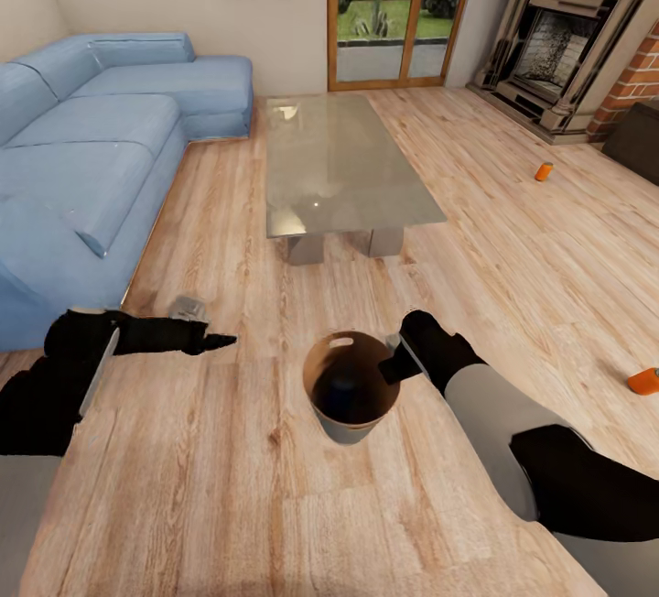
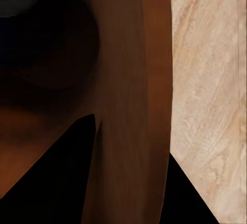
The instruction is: Put the three can of soda from the living room inside the tash can in the kitchen.
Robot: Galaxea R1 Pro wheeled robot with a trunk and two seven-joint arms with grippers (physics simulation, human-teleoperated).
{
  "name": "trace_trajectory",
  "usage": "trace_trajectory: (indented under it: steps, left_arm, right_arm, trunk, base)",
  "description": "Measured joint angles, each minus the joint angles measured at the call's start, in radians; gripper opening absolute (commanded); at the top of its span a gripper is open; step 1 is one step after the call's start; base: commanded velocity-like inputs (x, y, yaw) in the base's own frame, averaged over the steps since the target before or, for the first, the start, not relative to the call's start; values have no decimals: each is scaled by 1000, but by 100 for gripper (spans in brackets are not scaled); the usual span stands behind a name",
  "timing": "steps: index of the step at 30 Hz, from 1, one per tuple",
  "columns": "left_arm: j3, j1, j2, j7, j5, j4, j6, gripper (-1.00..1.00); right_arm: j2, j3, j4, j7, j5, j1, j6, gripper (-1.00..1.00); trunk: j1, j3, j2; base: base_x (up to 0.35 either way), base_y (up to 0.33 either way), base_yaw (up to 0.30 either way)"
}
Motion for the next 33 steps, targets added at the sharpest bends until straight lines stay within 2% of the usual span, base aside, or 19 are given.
trace_trajectory:
  steps: [1, 3, 4, 5, 6, 7, 11, 16, 22, 27, 33]
  left_arm:
    - [37, 43, -1, 54, -3, 3, -43, 100]
    - [63, 92, -3, 102, -3, 19, -107, 100]
    - [79, 134, -4, 146, -5, 49, -185, 100]
    - [85, 158, -5, 169, -4, 68, -224, 100]
    - [93, 193, -7, 213, -3, 100, -293, 100]
    - [88, 198, -13, 207, 3, 94, -298, 100]
    - [65, 218, -32, 184, 12, 74, -319, 100]
    - [38, 219, -33, 177, 12, 74, -324, 100]
    - [36, 219, -33, 177, 12, 74, -324, 100]
    - [36, 217, -32, 179, 11, 74, -324, 100]
    - [58, 215, -65, 213, -24, 107, -291, 100]
  right_arm:
    - [-14, 0, 0, 1, 4, 10, -1, -100]
    - [-24, 1, 0, 1, 22, 19, -3, -100]
    - [-31, 0, -1, 3, 7, 30, -1, -100]
    - [-34, 0, 1, 3, -5, 36, 1, -100]
    - [-38, -2, -3, 4, -18, 50, 2, -100]
    - [-43, -6, -6, 9, -14, 57, -4, -100]
    - [-41, -17, -9, 8, 53, 81, -37, -100]
    - [-41, -16, -9, 8, 141, 113, -37, -100]
    - [-41, -18, -10, 8, 223, 125, -37, -100]
    - [-41, -18, -10, 8, 273, 125, -37, -100]
    - [-75, -50, -44, 7, 290, 161, -67, -100]
  trunk:
    - [0, 0, 0]
    - [0, 0, 0]
    - [0, 0, 0]
    - [0, 0, 0]
    - [0, 0, 0]
    - [0, 0, 0]
    - [0, 0, 0]
    - [0, 0, 0]
    - [0, 0, 0]
    - [0, 0, 0]
    - [0, 0, 0]
  base:
    - [0, 0, 0]
    - [0, 0, 0]
    - [0, 0, 0]
    - [0, 0, 0]
    - [0, 0, 0]
    - [0, 0, 0]
    - [0, 0, 0]
    - [0, 0, 0]
    - [0, 0, 0]
    - [0, 0, 0]
    - [0, -107, 0]
